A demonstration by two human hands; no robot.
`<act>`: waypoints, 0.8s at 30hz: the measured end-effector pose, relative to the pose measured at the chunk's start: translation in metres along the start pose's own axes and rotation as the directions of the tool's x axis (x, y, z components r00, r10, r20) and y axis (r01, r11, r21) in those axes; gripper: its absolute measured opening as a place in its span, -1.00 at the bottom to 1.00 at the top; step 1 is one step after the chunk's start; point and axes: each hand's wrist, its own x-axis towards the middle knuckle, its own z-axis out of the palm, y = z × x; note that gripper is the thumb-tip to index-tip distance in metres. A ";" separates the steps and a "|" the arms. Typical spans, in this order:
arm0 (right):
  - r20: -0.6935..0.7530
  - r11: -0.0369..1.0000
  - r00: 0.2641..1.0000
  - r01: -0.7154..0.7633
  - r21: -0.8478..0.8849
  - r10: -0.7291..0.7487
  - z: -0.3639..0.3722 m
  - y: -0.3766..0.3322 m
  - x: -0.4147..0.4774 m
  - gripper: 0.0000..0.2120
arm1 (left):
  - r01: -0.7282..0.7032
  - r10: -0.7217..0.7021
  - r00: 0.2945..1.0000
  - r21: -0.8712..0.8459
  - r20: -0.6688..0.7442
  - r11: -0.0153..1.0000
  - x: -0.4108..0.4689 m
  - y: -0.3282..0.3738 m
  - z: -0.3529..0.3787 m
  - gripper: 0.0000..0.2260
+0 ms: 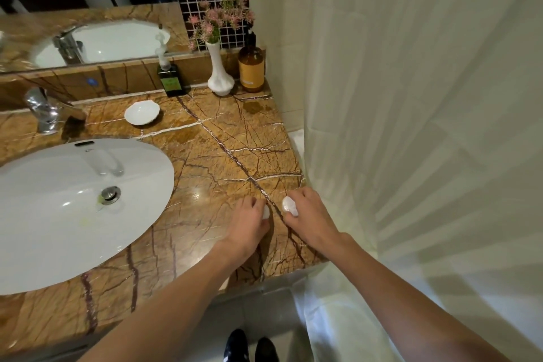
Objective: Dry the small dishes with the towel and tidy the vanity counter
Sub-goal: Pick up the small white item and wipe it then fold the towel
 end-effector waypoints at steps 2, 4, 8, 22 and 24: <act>0.012 1.000 1.000 0.024 0.003 -0.025 0.001 -0.006 0.007 -0.57 | 0.003 -0.003 0.999 -0.008 -0.038 1.000 0.002 -0.006 -0.008 -0.59; 0.014 0.998 0.998 0.055 -0.009 -0.055 0.004 -0.016 0.016 -0.56 | 0.011 -0.012 0.998 -0.015 -0.066 1.000 0.004 -0.017 -0.021 -0.61; 0.042 0.995 0.994 0.100 0.022 -0.101 0.015 -0.051 0.040 -0.53 | 0.056 -0.060 0.989 -0.035 -0.133 0.998 0.011 -0.052 -0.052 -0.62; 0.109 0.962 0.956 0.273 -0.003 -0.271 0.069 -0.191 0.157 -0.62 | 0.172 -0.187 0.952 -0.084 -0.241 0.982 0.045 -0.217 -0.148 -0.82; 0.121 0.962 0.956 0.271 -0.016 -0.267 0.076 -0.208 0.175 -0.63 | 0.192 -0.211 0.946 -0.099 -0.246 0.976 0.053 -0.236 -0.158 -0.82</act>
